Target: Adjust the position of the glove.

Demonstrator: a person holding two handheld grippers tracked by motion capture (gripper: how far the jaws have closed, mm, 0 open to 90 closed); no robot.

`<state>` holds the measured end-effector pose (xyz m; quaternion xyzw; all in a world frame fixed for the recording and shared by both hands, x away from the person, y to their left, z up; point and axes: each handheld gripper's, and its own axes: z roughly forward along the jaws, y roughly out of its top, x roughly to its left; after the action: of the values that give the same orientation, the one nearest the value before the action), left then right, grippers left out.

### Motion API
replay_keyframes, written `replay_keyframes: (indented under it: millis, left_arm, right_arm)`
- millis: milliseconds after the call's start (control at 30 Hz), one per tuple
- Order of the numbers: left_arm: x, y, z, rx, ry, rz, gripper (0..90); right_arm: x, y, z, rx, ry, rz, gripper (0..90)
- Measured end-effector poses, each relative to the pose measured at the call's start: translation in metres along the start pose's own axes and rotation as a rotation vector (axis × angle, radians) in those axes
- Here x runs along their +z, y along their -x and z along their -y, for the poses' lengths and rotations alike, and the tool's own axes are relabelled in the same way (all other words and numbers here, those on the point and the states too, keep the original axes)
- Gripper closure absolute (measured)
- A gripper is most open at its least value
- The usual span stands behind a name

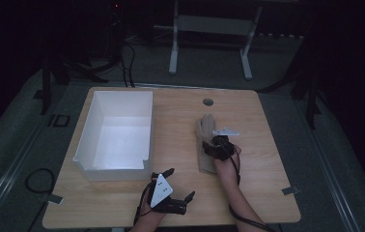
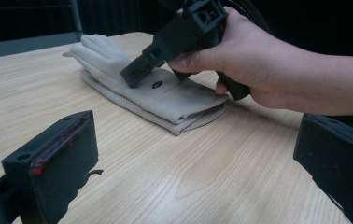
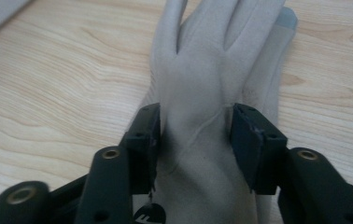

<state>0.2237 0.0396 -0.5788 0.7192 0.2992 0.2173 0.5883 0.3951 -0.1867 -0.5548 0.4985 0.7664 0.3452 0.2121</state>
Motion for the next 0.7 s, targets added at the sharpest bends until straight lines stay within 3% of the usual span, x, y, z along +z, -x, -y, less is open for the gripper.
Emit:
replay_keyframes:
  millis: [133, 233, 400, 433, 500, 600, 700]
  left_arm:
    - [0.0, 0.0, 0.0, 0.003, -0.003, 0.001, 0.2]
    - [0.0, 0.0, 0.0, 0.004, -0.005, 0.002, 0.2]
    - [0.001, 0.0, -0.001, 0.003, -0.015, 0.002, 0.2]
    - [0.001, 0.0, -0.001, 0.003, -0.016, 0.002, 0.2]
    - [0.001, -0.001, -0.001, 0.004, -0.019, 0.007, 0.2]
    - [0.002, -0.002, -0.001, -0.006, -0.024, 0.017, 0.2]
    - [0.003, -0.002, -0.002, -0.012, -0.042, 0.024, 0.2]
  right_arm:
    - [-0.007, 0.004, -0.005, 0.016, 0.028, -0.043, 42.6]
    - [-0.012, 0.008, -0.01, 0.024, 0.04, -0.078, 27.6]
    - [-0.018, 0.015, -0.016, -0.011, 0.041, -0.114, 16.2]
    - [-0.019, 0.018, -0.017, -0.021, 0.034, -0.14, 14.1]
    - [-0.022, 0.022, -0.019, -0.022, 0.052, -0.165, 16.5]
    - [-0.027, 0.027, -0.02, -0.078, 0.082, -0.161, 16.5]
    - [-0.033, 0.033, -0.021, -0.09, 0.085, -0.199, 16.7]
